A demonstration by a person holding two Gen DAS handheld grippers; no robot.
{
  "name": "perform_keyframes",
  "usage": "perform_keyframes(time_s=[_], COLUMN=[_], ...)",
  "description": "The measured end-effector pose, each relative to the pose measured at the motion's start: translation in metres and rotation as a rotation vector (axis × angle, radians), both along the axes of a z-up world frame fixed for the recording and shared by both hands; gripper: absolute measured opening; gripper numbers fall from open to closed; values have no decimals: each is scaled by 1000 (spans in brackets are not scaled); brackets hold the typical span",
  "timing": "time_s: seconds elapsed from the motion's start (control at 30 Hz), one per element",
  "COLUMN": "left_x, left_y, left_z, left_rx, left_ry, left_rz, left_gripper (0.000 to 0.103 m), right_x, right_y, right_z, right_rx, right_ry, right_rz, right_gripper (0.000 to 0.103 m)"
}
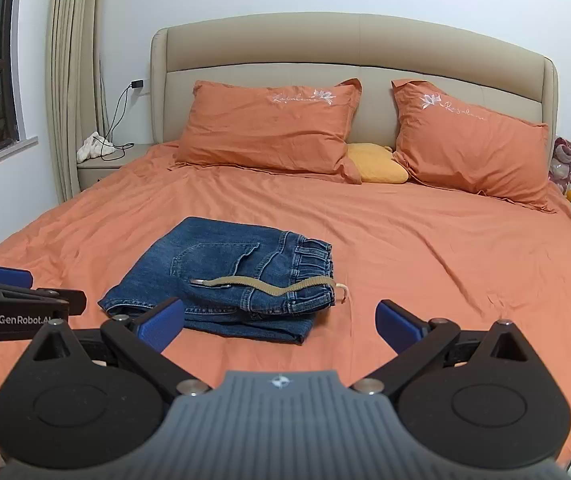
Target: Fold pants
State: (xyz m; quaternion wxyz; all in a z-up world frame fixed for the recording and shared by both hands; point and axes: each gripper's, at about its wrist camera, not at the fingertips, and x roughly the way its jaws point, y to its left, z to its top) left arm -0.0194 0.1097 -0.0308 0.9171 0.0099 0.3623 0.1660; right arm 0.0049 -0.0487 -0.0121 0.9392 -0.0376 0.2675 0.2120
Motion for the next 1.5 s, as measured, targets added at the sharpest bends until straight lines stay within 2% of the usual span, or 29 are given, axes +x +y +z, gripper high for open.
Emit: perform_keyframes(time_s=[0.63, 1.5], left_x=[0, 1], left_y=[-6, -10], left_z=[3, 6], left_rx=[-13, 8], left_ry=[-2, -12], left_rz=[-3, -19], left_gripper=[74, 74], right_x=[0, -3], right_y=[-3, -4], right_z=[0, 1], right_rx=[13, 24], right_ry=[13, 14], right_rz=[2, -2], right_gripper=[97, 97])
